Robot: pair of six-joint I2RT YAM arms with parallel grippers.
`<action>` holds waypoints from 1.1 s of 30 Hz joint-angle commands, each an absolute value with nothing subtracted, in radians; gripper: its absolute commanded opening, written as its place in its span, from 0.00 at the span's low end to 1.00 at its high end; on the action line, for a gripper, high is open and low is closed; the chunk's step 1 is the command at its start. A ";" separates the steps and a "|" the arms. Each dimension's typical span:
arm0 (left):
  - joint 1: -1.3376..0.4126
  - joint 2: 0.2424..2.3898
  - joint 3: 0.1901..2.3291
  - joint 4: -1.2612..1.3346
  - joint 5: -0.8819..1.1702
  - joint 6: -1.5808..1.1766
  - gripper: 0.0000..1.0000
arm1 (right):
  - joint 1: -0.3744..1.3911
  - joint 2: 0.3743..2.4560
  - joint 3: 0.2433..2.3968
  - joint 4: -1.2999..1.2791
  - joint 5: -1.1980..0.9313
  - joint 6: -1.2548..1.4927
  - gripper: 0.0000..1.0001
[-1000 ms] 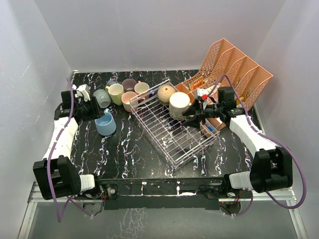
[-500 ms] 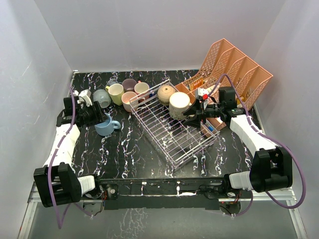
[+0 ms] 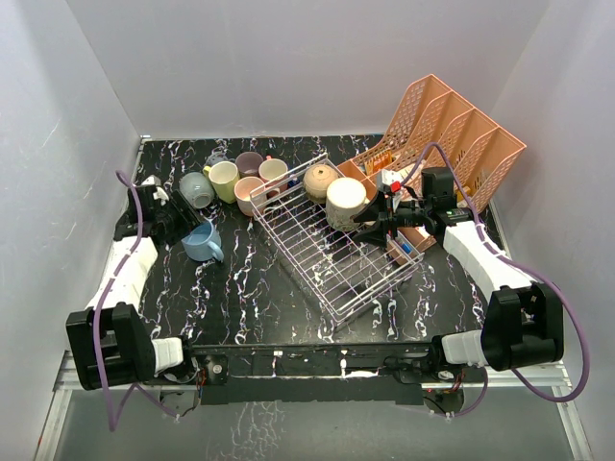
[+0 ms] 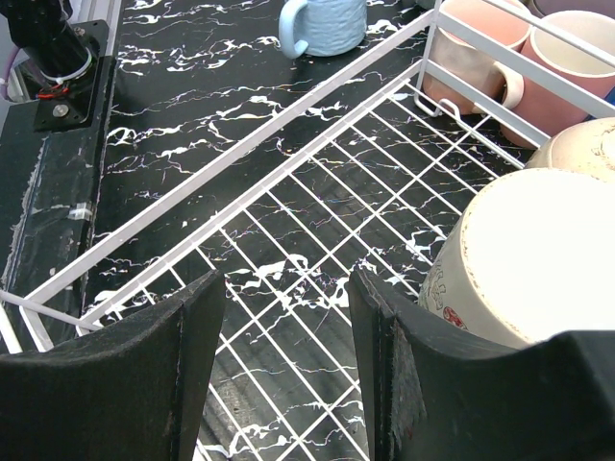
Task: Load the cups into the dish rack
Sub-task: Pick up the cup at the center of the board.
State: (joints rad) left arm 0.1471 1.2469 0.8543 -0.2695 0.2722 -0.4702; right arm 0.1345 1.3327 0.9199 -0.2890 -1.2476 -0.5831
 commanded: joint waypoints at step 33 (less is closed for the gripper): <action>-0.155 1.550 1.085 -0.500 -0.389 -0.560 0.00 | 0.126 1.351 0.930 -0.297 -1.252 -0.609 0.57</action>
